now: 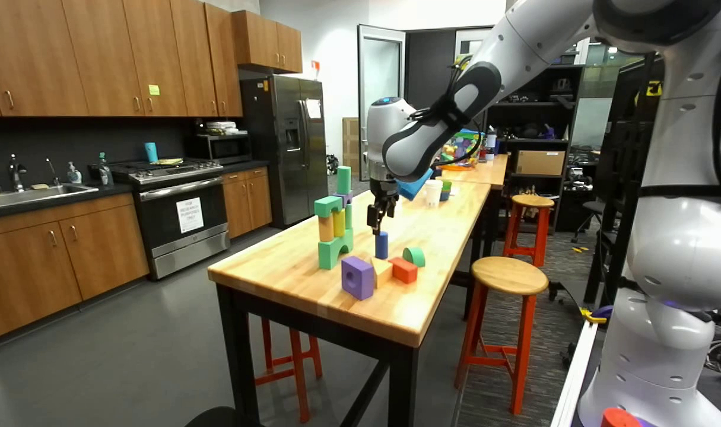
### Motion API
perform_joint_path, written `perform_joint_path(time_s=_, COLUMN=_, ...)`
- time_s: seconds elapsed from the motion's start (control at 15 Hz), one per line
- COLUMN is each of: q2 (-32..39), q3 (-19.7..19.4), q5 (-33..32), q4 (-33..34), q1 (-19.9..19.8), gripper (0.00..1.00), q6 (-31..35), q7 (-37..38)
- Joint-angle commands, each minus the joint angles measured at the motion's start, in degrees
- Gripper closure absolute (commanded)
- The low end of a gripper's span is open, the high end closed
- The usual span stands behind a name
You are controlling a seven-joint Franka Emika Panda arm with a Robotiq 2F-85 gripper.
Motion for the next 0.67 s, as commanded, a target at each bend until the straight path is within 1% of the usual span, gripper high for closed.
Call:
perform_joint_path(time_s=0.0, q2=1.2, q3=0.0, q5=1.6, q4=0.2, q1=0.5, gripper=0.0, q6=-0.2, q7=-0.7)
perform_joint_path(time_s=0.13, q2=2.6, q3=-0.2, q5=2.0, q4=1.3, q1=0.5, gripper=0.0, q6=-1.2, q7=0.1)
perform_joint_path(time_s=0.27, q2=4.0, q3=-0.3, q5=4.8, q4=2.3, q1=0.3, gripper=0.0, q6=-2.2, q7=-0.7)
perform_joint_path(time_s=0.6, q2=6.9, q3=-0.8, q5=9.8, q4=4.6, q1=0.0, gripper=0.0, q6=-0.9, q7=-1.5)
